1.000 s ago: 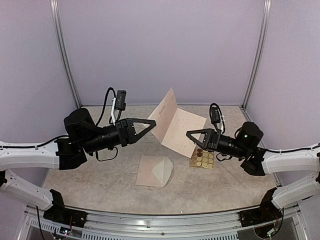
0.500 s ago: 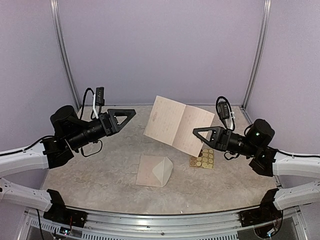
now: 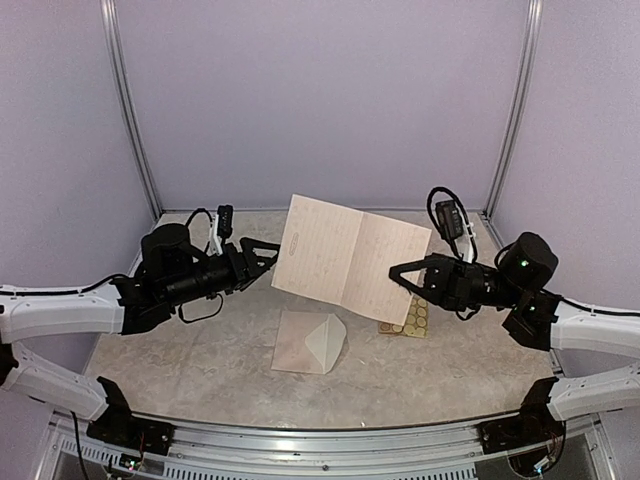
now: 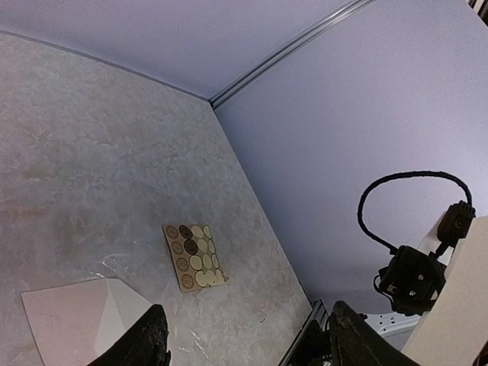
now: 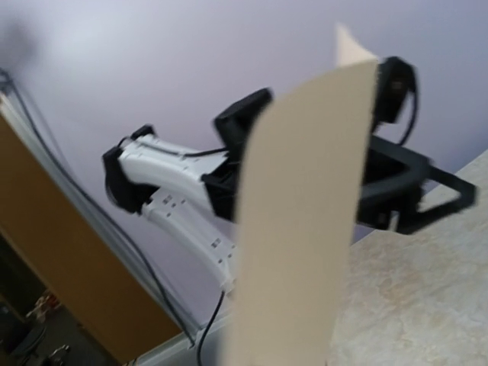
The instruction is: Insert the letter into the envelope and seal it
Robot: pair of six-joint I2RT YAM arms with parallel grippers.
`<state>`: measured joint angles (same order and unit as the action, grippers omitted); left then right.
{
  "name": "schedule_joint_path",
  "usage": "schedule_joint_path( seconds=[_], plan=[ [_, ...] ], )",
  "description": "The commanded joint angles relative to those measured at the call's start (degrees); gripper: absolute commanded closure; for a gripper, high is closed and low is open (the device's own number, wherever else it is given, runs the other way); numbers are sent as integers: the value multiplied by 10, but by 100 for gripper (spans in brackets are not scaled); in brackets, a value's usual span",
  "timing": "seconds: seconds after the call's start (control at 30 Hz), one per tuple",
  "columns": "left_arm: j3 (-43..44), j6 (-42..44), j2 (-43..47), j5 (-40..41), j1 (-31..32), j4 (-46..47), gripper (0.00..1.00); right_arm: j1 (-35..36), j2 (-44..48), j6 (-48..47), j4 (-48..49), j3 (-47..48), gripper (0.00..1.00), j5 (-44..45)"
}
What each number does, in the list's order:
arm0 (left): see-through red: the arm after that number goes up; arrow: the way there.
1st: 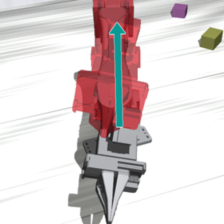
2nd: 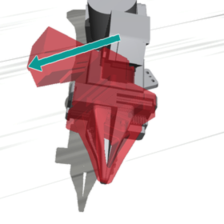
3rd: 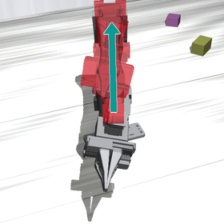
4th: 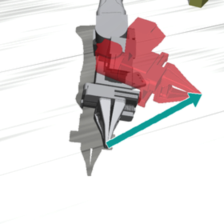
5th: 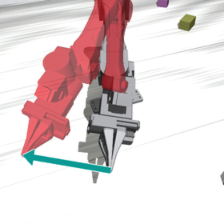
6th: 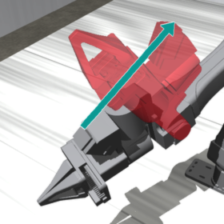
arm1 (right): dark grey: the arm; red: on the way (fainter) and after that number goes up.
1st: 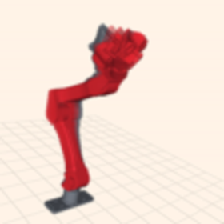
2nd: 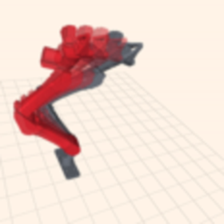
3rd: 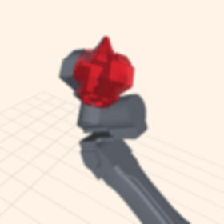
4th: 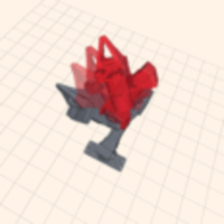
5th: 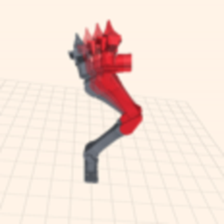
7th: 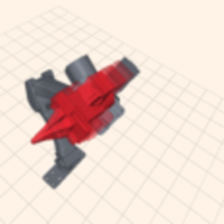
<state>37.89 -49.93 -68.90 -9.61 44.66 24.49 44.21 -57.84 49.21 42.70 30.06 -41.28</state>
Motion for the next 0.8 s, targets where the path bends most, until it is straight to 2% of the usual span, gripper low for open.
schedule_joint_path(
  seconds=[0.0,0.1,0.27,0.4,0.77],
  plan=[
    [1,-7,-20,-18,2,23,32,10,12,-12,11,16,100,-31],
    [12,19,-32,-72,18,63,32,11,9,-17,-8,17,100,-18],
    [75,90,-62,-171,83,86,26,11,-5,-18,-15,20,100,-9],
    [99,94,-88,-195,115,105,24,12,-21,-18,-19,27,100,-15],
    [104,63,-130,-229,129,173,23,23,-39,-31,-42,45,100,-26]
  ],
)
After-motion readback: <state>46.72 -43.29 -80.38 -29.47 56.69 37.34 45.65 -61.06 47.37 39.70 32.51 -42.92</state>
